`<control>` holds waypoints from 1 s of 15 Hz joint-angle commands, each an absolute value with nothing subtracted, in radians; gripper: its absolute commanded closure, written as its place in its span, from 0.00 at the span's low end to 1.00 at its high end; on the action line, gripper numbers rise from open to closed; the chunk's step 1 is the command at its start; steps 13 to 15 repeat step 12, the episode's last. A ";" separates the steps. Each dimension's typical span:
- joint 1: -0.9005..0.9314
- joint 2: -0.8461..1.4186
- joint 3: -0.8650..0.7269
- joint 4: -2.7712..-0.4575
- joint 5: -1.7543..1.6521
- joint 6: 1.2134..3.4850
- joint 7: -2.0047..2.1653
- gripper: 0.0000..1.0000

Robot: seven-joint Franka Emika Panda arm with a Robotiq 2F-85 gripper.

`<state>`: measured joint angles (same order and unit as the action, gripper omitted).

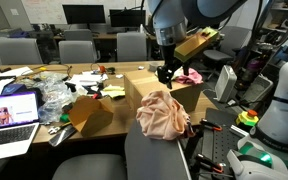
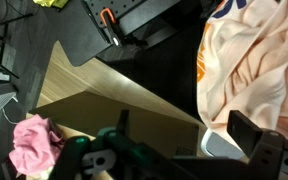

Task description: Place the peach t-shirt on the backrest of the grey chair

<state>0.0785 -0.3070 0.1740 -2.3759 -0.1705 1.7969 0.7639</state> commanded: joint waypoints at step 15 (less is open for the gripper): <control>-0.006 -0.564 0.124 -2.579 -0.080 1.761 0.830 0.00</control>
